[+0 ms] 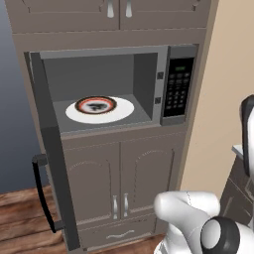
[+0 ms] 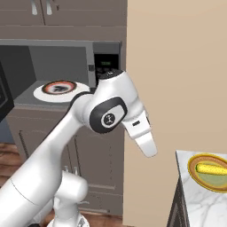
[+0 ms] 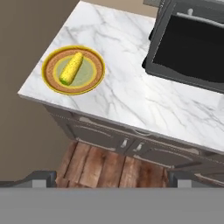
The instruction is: Pick the corn from the counter and place it in the microwave. Then turn on the microwave.
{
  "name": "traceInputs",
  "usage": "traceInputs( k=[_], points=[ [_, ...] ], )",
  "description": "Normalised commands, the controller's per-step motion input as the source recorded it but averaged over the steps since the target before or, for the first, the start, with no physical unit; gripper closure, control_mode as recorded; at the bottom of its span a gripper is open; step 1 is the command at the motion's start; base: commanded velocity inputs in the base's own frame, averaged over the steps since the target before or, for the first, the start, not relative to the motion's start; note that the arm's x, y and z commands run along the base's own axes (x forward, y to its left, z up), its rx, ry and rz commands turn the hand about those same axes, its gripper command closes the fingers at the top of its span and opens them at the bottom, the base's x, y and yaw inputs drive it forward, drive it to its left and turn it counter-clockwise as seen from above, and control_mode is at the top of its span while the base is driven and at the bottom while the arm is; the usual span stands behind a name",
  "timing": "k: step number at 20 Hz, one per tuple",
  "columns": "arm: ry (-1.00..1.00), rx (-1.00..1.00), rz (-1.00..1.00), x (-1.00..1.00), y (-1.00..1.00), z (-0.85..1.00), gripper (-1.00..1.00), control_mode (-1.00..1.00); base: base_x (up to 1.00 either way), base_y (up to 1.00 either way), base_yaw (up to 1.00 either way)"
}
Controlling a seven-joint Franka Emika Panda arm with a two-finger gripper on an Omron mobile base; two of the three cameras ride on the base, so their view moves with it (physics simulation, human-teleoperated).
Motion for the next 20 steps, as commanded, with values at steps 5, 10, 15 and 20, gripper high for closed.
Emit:
traceInputs(
  k=[5,10,15,20],
  points=[
    [-0.06,0.02,-0.09,0.02,-0.14,-0.17,-1.0,-1.0,0.0,0.0,0.0],
    [-0.02,0.04,-0.07,0.03,-0.19,-0.05,-1.0,-1.0,0.0,0.0,0.0],
    [0.0,0.04,-0.05,0.08,-0.2,-0.07,-1.0,-1.0,0.0,0.0,0.0],
    [0.0,0.04,-0.01,0.14,-0.15,-0.07,-1.0,-1.0,0.0,0.0,0.0]
  ],
)
